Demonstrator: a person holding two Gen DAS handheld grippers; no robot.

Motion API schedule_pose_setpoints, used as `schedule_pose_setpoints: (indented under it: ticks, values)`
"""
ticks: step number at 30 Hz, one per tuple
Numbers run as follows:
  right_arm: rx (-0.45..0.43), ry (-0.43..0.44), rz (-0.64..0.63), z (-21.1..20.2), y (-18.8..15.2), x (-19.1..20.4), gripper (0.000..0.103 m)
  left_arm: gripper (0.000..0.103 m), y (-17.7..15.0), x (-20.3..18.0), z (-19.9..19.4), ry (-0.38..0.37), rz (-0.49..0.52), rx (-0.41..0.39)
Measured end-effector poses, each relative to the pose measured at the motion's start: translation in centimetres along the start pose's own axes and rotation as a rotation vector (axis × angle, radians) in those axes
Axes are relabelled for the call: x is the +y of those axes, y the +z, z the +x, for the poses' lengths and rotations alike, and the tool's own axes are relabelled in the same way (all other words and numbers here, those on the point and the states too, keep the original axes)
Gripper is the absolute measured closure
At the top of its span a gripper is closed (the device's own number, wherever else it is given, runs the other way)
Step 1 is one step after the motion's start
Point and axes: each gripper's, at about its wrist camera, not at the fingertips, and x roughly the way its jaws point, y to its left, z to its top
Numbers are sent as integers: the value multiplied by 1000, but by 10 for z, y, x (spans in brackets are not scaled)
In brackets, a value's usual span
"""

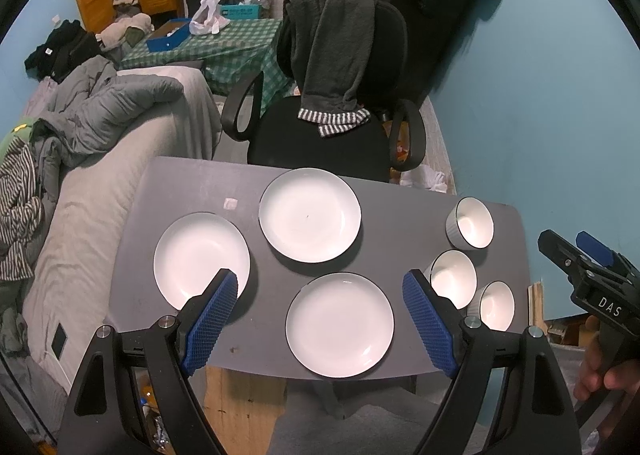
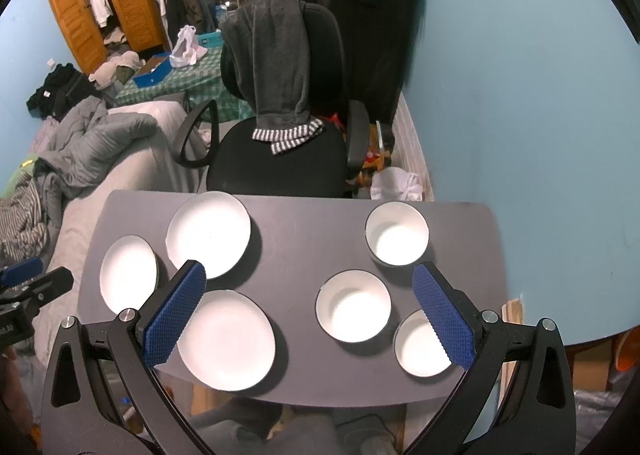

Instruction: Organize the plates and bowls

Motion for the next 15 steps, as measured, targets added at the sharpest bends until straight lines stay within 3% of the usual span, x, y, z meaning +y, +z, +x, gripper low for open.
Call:
schedule_pose_setpoints:
  ticks: [15]
  values:
    - [14, 4, -29, 12, -2, 0, 1, 17, -8, 8, 13, 33, -3, 21]
